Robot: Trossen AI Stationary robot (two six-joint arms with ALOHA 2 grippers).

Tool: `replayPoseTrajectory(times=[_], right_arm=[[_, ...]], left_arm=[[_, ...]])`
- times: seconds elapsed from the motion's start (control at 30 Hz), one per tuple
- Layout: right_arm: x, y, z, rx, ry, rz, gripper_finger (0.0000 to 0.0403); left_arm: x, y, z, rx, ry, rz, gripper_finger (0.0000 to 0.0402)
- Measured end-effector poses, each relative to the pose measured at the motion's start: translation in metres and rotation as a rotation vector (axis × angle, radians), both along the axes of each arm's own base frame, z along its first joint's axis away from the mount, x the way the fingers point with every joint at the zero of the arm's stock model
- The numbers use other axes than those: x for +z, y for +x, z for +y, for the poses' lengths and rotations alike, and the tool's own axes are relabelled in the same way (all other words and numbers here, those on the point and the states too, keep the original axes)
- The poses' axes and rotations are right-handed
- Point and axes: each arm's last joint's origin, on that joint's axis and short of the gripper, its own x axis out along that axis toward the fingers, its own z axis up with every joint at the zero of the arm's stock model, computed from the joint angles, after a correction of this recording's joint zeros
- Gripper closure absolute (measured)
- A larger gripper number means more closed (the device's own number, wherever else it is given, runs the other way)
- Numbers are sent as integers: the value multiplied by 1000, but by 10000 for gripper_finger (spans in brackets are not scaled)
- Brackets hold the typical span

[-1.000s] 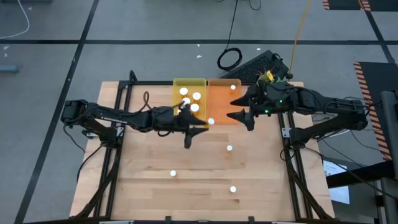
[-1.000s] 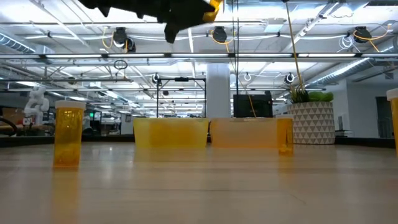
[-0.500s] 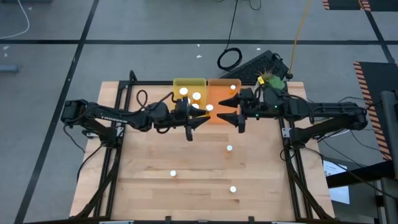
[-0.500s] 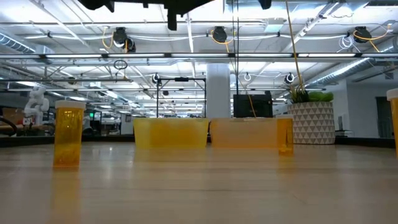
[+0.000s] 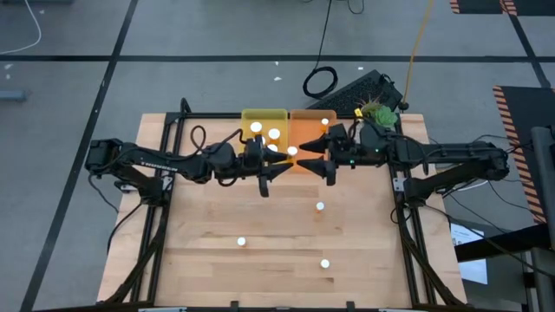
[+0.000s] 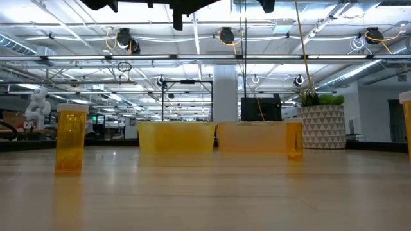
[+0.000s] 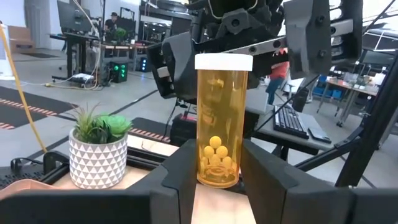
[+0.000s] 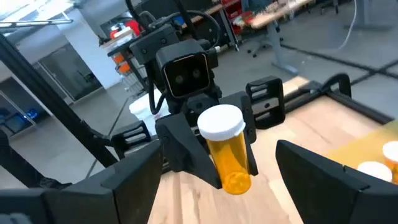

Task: Pick and place medicine bottles into bin by pill shape (circle, oval)
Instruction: Put the small orange tablet bottle into the orange bin

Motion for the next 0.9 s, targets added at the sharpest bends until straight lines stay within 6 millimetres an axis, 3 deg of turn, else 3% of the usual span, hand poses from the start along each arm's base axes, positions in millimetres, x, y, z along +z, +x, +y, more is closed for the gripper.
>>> replayPoseTrajectory(times=[0.23,0.43,0.63,0.9], right_arm=[[46,-11,0,12,-64,182,101],[64,0,0,52,-155,354,101],[54,34,0,128,-162,504,101],[35,54,-1,158,-196,641,102]], left_arm=[[-6,0,0,3,62,71,284],[-16,0,0,0,120,180,284],[-21,1,0,-4,156,216,284],[-26,0,-1,-12,201,273,284]])
